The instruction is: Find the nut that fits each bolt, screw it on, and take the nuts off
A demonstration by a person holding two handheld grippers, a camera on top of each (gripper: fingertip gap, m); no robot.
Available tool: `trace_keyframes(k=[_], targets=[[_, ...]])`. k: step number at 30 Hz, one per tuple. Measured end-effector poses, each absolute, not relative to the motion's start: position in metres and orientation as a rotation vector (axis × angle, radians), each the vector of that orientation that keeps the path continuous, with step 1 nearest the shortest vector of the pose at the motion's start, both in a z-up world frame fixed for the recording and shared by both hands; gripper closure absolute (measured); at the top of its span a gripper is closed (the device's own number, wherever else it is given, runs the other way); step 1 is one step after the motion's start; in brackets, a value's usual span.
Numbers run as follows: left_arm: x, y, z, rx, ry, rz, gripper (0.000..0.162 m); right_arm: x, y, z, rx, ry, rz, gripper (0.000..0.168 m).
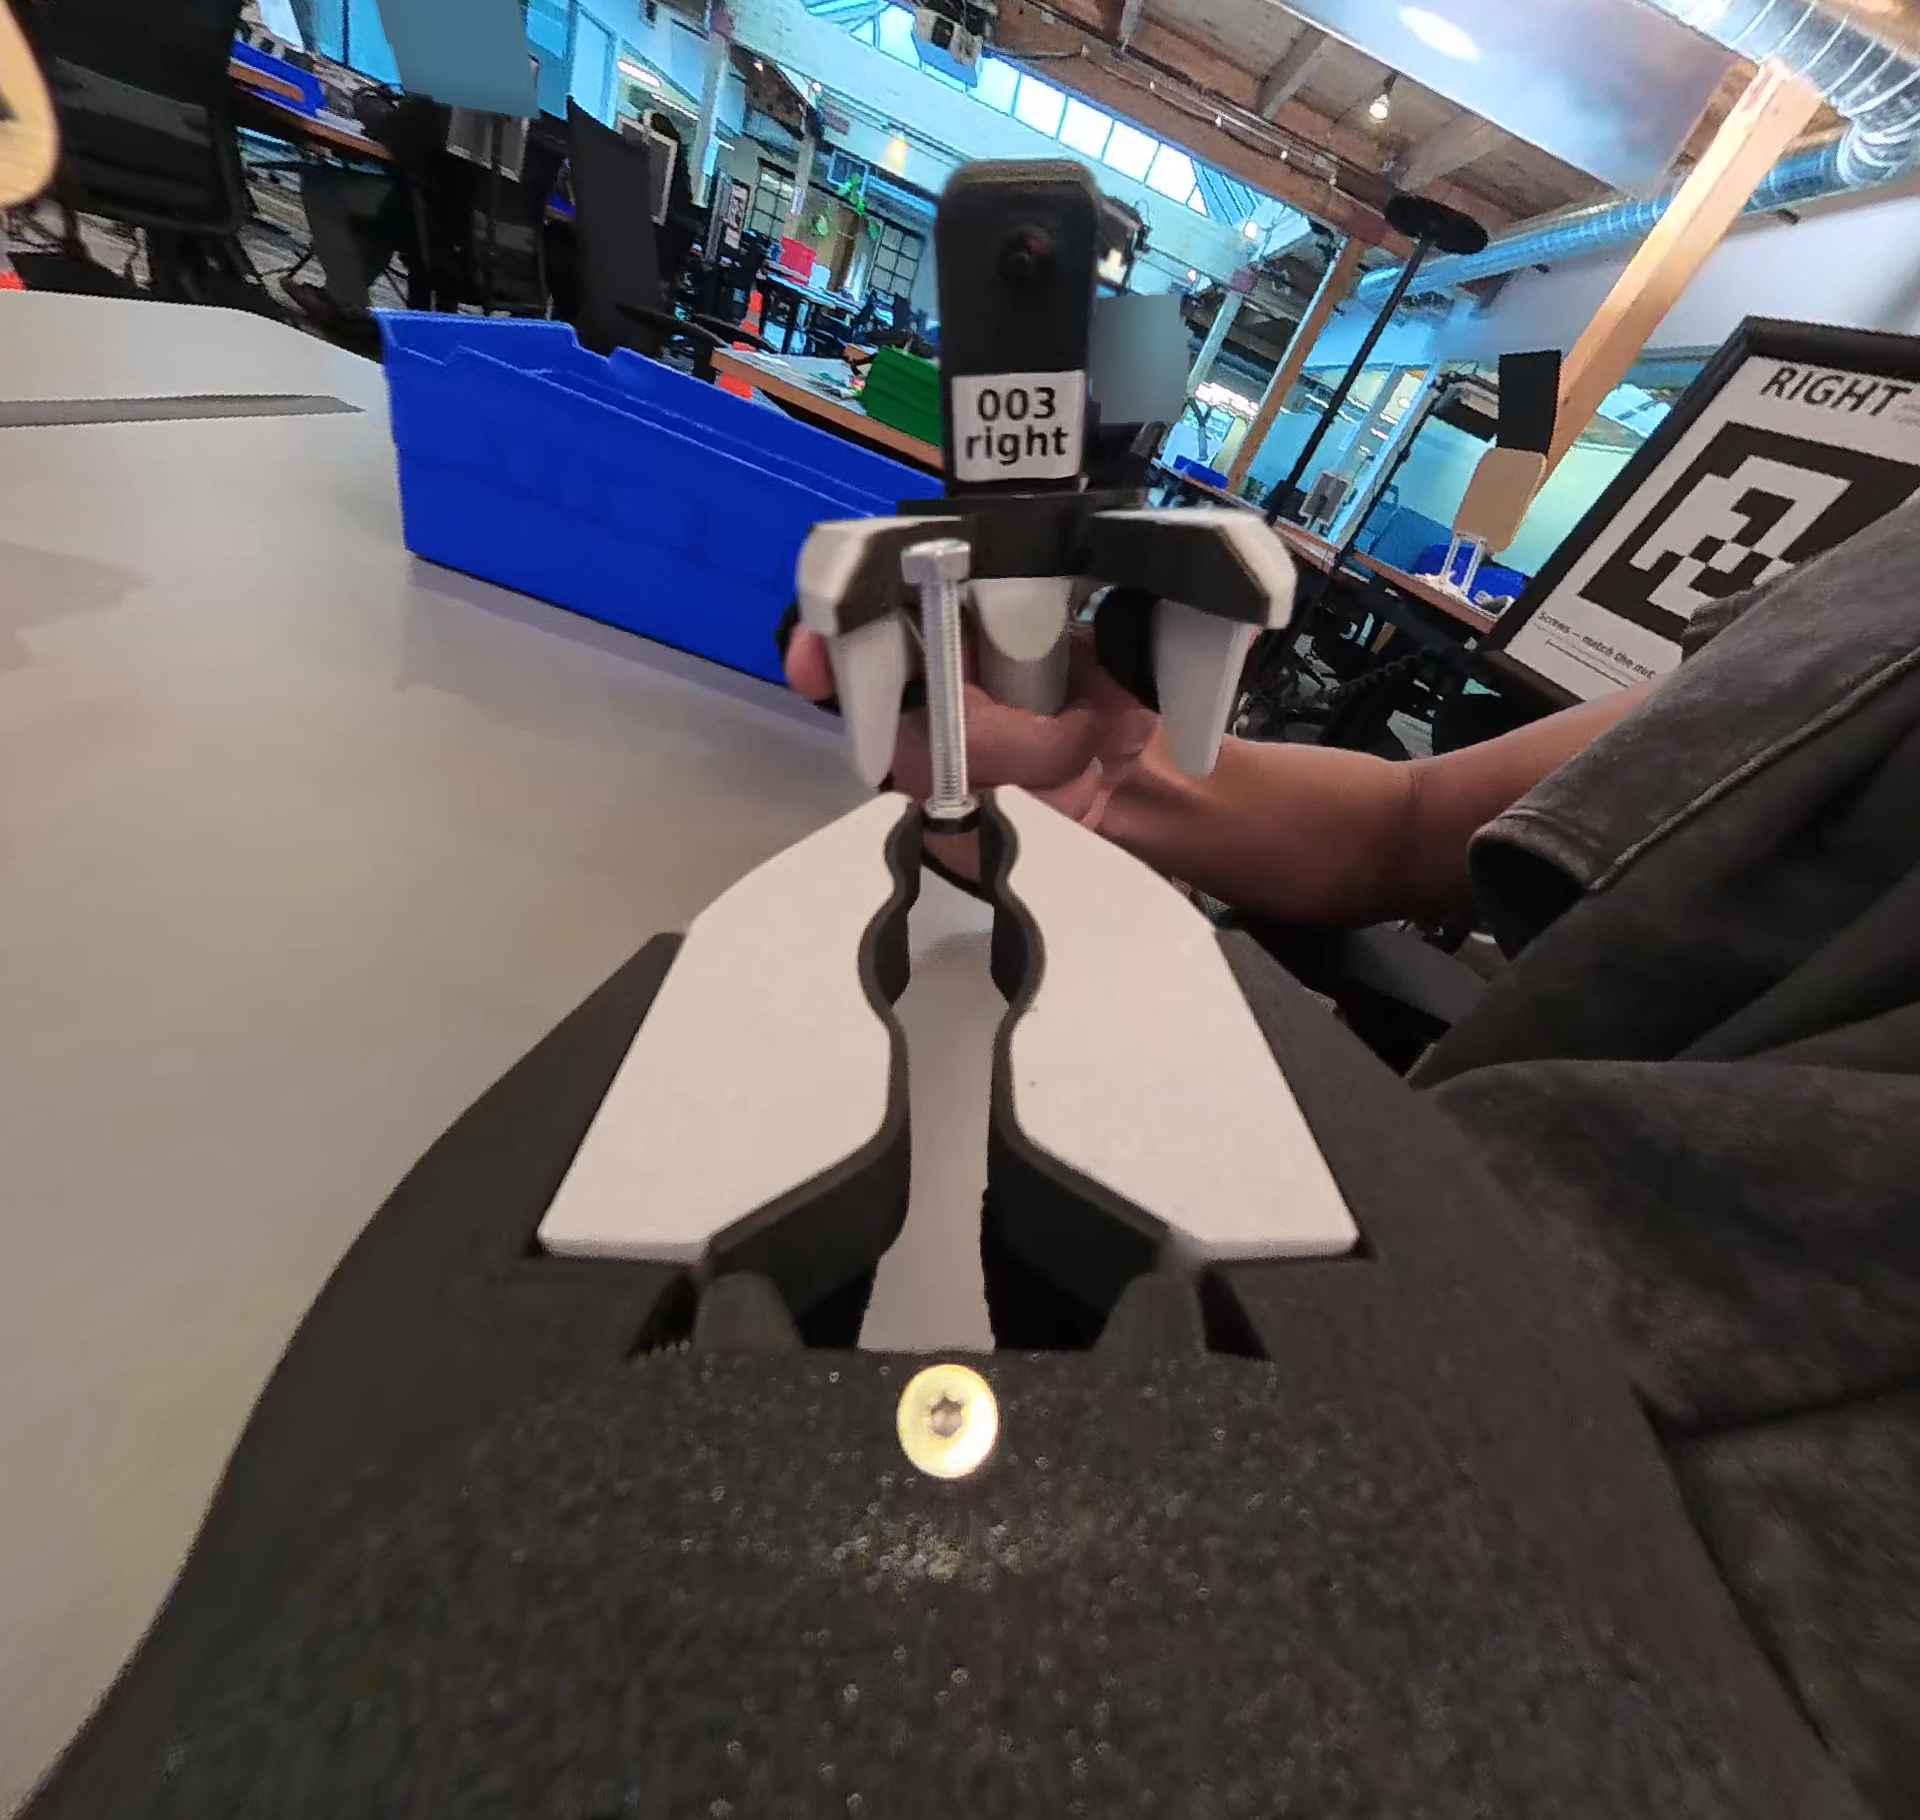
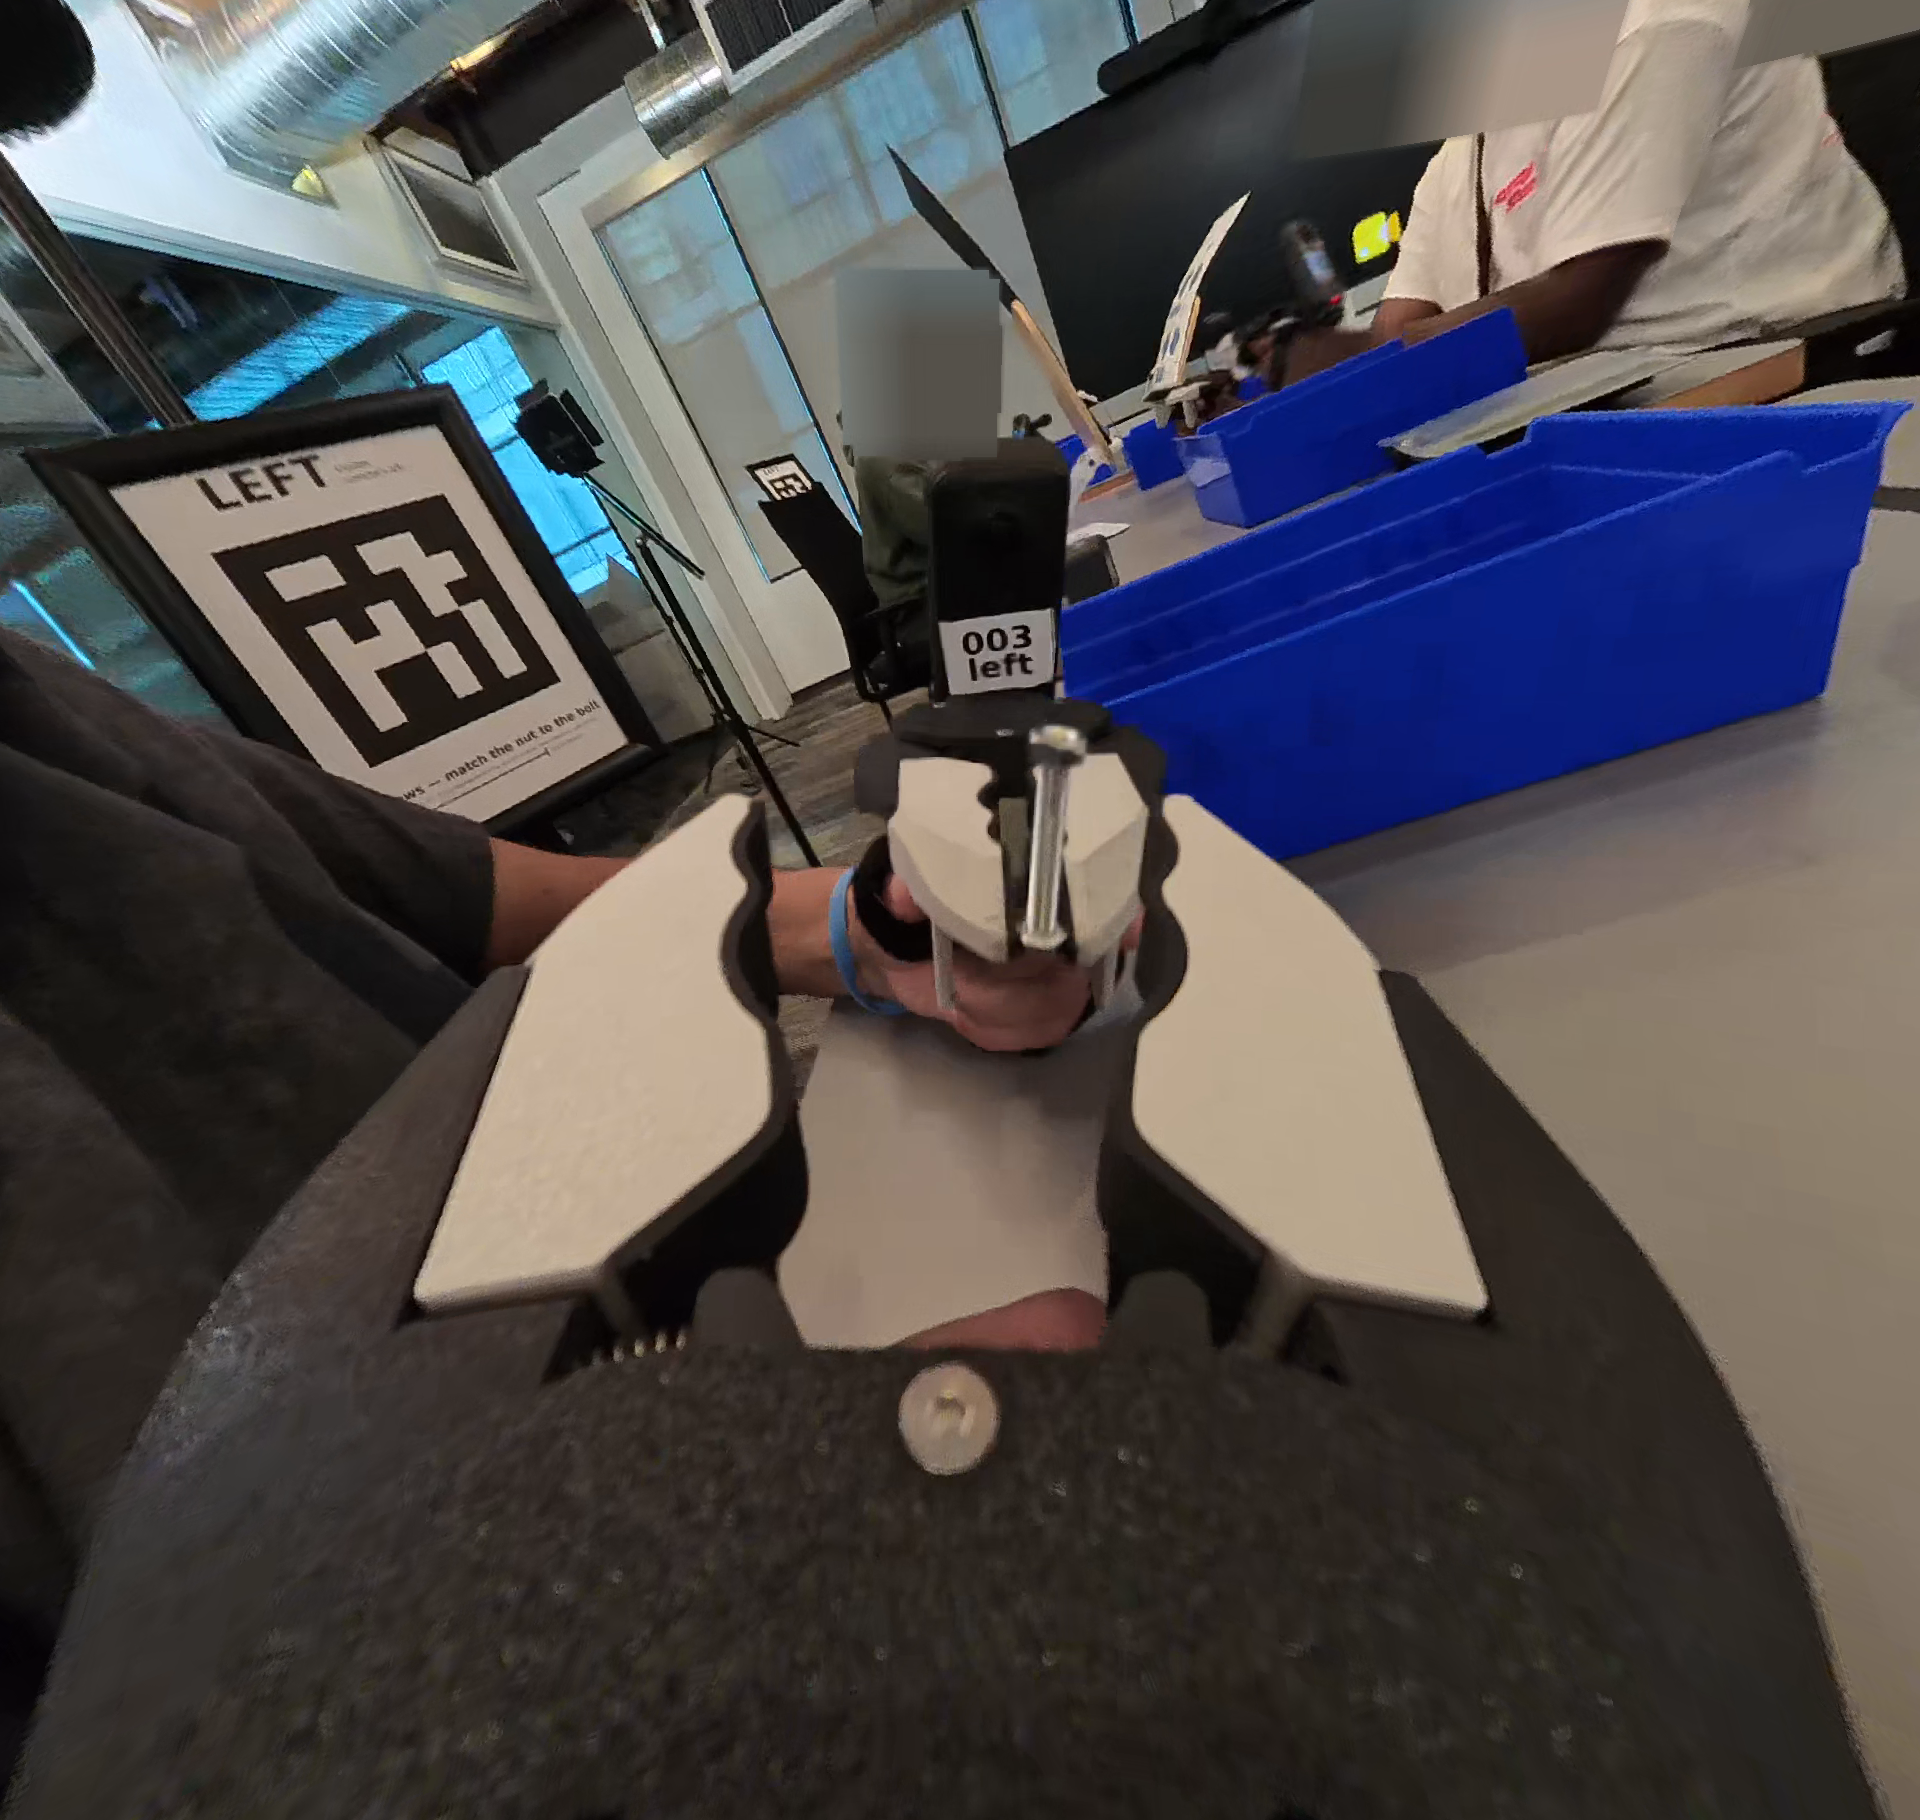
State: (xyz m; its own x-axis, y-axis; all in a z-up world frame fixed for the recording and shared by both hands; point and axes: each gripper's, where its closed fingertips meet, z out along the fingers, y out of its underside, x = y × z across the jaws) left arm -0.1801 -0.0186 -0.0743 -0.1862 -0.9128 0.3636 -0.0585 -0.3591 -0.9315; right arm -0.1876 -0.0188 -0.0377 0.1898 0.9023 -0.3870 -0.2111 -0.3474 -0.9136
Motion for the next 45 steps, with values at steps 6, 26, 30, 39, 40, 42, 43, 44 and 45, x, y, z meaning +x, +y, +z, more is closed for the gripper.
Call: trace_keyframes(k=[6,26,30,39,40,42,43,44,45], targets=[[-0.175,-0.019,-0.075,-1.408,1.165,-1.631,0.152,-0.2,-0.023,-0.026,-1.403,-0.727,1.38,0.099],[-0.189,0.0,-0.064,-1.404,1.017,-1.685,0.152,-0.191,-0.008,-0.027,-1.416,-0.645,1.324,0.101],[-0.184,-0.009,-0.066,-1.397,1.07,-1.676,0.152,-0.195,-0.006,-0.021,-1.398,-0.631,1.348,0.1],[-0.192,0.004,-0.062,-1.401,0.994,-1.67,0.152,-0.185,-0.006,-0.018,-1.393,-0.608,1.339,0.101],[-0.191,0.002,-0.062,-1.397,1.007,-1.675,0.152,-0.187,-0.005,-0.019,-1.399,-0.609,1.338,0.101],[-0.188,-0.005,-0.063,-1.387,1.038,-1.673,0.152,-0.194,-0.006,-0.02,-1.406,-0.621,1.34,0.1],[-0.186,-0.008,-0.063,-1.385,1.059,-1.669,0.152,-0.198,-0.008,-0.021,-1.41,-0.634,1.343,0.099],[-0.185,-0.009,-0.064,-1.385,1.068,-1.658,0.152,-0.201,-0.01,-0.021,-1.408,-0.646,1.349,0.099],[-0.185,-0.008,-0.064,-1.388,1.067,-1.656,0.152,-0.203,-0.012,-0.021,-1.404,-0.654,1.355,0.099]])
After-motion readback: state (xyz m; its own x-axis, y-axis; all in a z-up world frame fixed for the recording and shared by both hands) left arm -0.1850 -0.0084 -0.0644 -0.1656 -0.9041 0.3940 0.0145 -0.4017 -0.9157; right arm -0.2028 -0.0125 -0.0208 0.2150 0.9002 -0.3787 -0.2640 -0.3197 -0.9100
